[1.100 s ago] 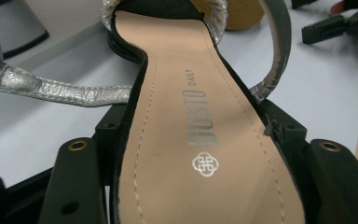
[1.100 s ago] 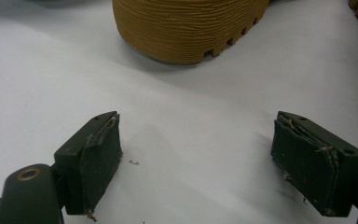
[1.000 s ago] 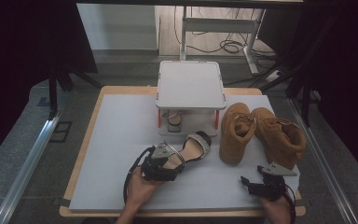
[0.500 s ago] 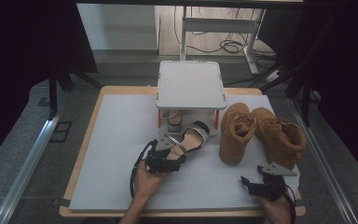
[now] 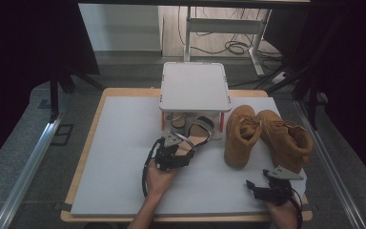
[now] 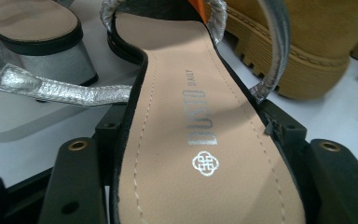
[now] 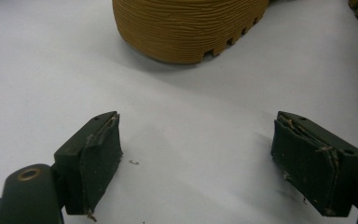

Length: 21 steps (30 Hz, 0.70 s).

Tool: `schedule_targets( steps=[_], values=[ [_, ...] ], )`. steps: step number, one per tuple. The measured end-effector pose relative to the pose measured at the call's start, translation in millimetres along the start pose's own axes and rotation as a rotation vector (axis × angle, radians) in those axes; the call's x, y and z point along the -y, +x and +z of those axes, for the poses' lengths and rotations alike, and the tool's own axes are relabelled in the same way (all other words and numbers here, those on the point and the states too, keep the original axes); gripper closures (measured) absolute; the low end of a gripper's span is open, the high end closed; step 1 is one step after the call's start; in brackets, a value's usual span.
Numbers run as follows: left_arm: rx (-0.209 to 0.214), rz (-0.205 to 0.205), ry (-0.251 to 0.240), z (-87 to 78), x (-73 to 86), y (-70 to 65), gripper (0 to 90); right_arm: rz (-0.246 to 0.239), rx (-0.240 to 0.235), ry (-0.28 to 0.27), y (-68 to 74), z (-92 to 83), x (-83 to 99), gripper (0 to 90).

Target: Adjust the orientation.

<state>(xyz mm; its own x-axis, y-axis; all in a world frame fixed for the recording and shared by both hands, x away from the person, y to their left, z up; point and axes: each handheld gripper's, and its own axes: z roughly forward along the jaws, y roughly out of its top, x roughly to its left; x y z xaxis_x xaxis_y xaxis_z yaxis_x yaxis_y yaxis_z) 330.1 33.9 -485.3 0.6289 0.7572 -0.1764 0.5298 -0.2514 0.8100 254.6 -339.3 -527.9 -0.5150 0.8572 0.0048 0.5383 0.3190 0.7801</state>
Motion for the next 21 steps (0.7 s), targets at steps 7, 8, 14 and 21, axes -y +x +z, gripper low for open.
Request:
schedule_targets(
  steps=[7,8,14,21],
  values=[
    [-0.037,-0.017,-0.014,13.4,-6.1,-1.6,38.9,0.0,0.0,0.0,0.0,0.0,0.0,15.6],
    [-0.045,-0.02,-0.016,15.2,-7.2,-2.2,38.8,0.0,0.0,0.0,0.0,0.0,0.0,15.6],
    [-0.081,-0.043,-0.027,26.3,-12.7,-4.7,38.8,0.0,0.0,0.0,0.0,0.0,0.0,15.6],
    [-0.119,-0.06,-0.038,38.3,-16.9,-8.5,38.9,0.0,0.0,0.0,0.0,0.0,0.0,15.6]
  ],
)
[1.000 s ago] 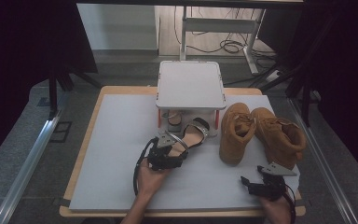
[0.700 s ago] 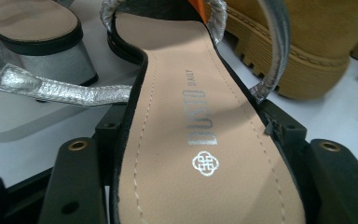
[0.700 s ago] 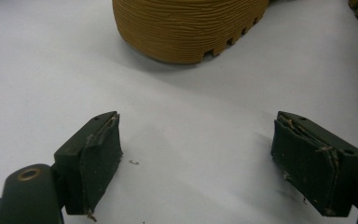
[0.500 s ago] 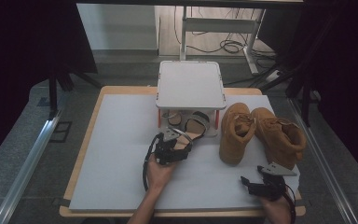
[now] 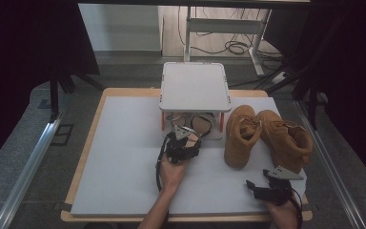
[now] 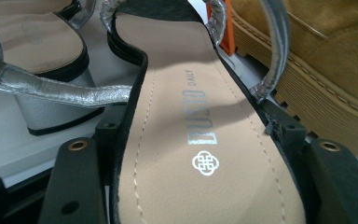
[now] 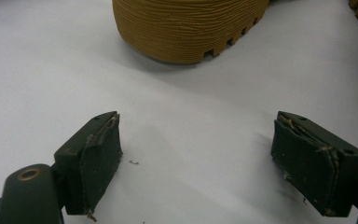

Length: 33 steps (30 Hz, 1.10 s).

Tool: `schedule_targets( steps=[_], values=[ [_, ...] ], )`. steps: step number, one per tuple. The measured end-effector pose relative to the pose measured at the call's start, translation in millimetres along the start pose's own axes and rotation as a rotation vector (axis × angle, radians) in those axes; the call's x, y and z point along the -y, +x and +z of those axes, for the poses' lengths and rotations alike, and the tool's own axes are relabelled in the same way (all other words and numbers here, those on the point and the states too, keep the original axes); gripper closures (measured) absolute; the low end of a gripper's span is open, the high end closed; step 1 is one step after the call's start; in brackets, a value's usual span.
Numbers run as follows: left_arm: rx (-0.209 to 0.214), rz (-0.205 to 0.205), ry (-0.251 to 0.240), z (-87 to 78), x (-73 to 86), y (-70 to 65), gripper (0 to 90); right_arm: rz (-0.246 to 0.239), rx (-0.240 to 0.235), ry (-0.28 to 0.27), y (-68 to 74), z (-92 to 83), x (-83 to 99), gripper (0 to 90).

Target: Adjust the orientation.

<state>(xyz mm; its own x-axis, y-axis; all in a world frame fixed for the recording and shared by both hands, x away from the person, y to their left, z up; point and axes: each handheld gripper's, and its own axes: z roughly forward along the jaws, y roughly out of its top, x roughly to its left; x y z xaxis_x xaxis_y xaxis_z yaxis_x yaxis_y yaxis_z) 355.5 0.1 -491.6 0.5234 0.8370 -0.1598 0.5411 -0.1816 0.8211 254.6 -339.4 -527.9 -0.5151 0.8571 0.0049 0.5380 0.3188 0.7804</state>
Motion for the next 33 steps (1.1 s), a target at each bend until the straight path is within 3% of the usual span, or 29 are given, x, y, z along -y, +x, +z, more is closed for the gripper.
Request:
schedule_targets(
  steps=[18,33],
  values=[
    [-0.055,-0.061,-0.023,24.7,-11.0,-12.5,38.8,0.0,-0.001,0.0,-0.1,0.0,0.0,15.6],
    [-0.116,-0.069,0.005,49.1,-18.0,-15.2,38.8,0.001,-0.001,-0.001,-0.1,0.0,0.0,15.6]
  ],
)
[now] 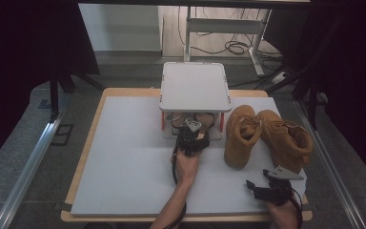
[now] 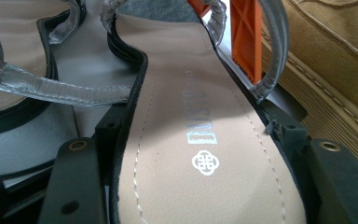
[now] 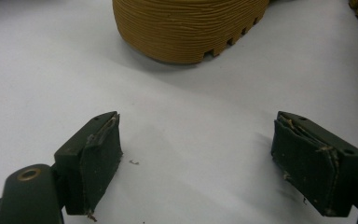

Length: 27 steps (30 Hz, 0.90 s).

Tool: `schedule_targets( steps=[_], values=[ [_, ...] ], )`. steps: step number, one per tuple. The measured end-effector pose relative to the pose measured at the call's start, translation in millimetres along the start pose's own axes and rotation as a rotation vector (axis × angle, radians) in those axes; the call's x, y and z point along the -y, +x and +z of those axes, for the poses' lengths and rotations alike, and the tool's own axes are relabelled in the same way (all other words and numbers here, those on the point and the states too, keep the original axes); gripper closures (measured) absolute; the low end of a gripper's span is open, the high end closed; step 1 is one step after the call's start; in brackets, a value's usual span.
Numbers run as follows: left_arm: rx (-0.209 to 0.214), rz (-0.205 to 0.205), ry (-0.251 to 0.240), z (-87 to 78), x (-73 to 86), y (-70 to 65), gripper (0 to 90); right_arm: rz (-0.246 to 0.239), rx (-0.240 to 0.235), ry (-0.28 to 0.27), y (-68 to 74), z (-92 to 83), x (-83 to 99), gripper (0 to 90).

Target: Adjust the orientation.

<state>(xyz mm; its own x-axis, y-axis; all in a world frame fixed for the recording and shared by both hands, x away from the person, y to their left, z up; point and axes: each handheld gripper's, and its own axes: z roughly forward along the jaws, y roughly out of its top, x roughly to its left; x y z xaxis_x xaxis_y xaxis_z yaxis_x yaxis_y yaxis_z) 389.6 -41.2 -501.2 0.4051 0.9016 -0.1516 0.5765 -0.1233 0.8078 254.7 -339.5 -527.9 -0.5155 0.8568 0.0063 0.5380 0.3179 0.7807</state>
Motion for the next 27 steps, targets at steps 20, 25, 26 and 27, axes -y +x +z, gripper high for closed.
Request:
schedule_targets(
  steps=[20,25,26,27],
  values=[
    [-0.049,-0.026,-0.012,24.1,-15.6,2.0,38.7,0.0,0.0,0.0,-0.1,0.0,0.0,15.6],
    [-0.061,-0.015,0.003,30.6,-16.8,1.5,38.7,0.0,0.0,0.0,-0.1,0.0,0.0,15.6],
    [-0.063,-0.017,0.006,33.0,-16.2,0.4,38.6,0.0,0.0,0.0,-0.1,0.0,0.0,15.6],
    [-0.069,-0.011,0.012,34.4,-15.5,-1.0,38.6,0.0,0.0,0.0,-0.1,0.0,0.0,15.6]
  ],
)
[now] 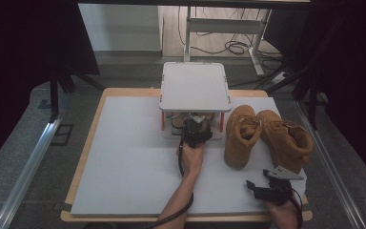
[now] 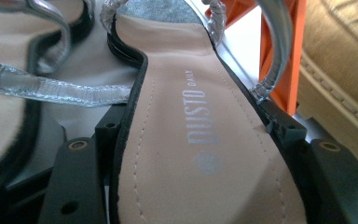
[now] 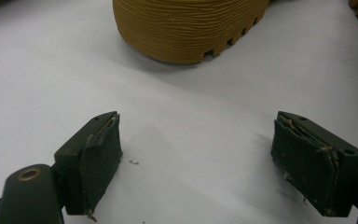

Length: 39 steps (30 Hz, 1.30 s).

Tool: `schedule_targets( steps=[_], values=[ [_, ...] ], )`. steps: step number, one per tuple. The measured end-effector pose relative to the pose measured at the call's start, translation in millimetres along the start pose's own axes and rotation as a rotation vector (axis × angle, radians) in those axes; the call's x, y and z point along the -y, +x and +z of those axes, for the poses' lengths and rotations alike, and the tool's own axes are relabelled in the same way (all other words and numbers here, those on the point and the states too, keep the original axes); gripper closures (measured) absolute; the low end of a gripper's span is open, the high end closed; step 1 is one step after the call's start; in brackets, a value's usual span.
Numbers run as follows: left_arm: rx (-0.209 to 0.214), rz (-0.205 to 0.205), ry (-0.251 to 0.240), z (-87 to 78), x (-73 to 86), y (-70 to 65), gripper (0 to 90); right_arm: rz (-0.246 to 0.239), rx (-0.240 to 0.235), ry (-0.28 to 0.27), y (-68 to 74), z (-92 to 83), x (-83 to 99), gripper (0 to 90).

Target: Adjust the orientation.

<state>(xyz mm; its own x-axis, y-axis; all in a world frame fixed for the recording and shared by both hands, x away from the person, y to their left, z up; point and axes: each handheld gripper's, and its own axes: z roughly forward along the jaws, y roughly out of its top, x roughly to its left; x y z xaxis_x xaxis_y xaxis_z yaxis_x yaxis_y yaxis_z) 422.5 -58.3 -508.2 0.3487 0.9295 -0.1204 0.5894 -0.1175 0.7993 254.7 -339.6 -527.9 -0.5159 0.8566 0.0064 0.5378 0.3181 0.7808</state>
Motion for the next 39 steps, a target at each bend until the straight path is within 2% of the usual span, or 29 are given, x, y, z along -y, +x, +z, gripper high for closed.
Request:
schedule_targets(
  steps=[3,5,8,11,14,16,19,20,25,28,32,37,39],
  values=[
    [-0.004,0.0,0.002,-0.2,-1.1,-0.7,38.4,0.0,0.0,0.0,-0.1,0.0,0.0,15.6],
    [0.001,-0.009,0.027,1.6,0.5,-1.2,38.1,0.0,0.0,0.0,0.1,0.0,0.0,15.6],
    [0.041,-0.024,0.033,1.9,0.6,0.4,36.2,0.0,0.0,0.0,0.1,0.0,0.0,15.6],
    [0.079,-0.029,0.047,0.3,-0.1,1.7,29.9,0.0,0.0,0.0,0.1,0.0,0.0,15.6],
    [0.092,-0.021,0.052,-2.7,2.2,1.6,25.7,0.0,0.0,0.0,0.1,0.0,0.0,15.6],
    [0.084,-0.027,0.06,-6.3,3.7,1.3,24.9,0.0,0.0,0.0,0.2,0.0,0.0,15.6],
    [0.107,-0.014,0.065,-12.2,6.6,4.0,25.4,-0.001,0.0,0.0,0.1,0.0,0.0,15.6],
    [0.112,-0.021,0.061,-14.5,7.6,3.6,24.9,-0.001,0.0,0.0,0.1,0.0,0.0,15.6],
    [0.121,0.037,0.053,-27.9,10.9,1.3,22.5,-0.001,0.001,0.0,0.2,0.0,0.0,15.6],
    [0.131,0.044,0.057,-34.1,13.5,2.1,22.4,-0.002,0.001,0.0,0.2,0.1,0.0,15.5],
    [0.157,0.031,0.053,-43.8,18.2,7.6,23.9,0.0,0.001,0.0,0.3,0.0,0.0,15.6],
    [0.164,0.056,0.045,-56.8,24.6,12.8,28.5,-0.001,0.001,0.0,0.2,0.1,0.0,15.6],
    [0.196,0.061,0.047,-61.4,27.7,15.4,32.0,-0.002,0.001,0.0,0.2,0.1,0.0,15.6]
  ],
)
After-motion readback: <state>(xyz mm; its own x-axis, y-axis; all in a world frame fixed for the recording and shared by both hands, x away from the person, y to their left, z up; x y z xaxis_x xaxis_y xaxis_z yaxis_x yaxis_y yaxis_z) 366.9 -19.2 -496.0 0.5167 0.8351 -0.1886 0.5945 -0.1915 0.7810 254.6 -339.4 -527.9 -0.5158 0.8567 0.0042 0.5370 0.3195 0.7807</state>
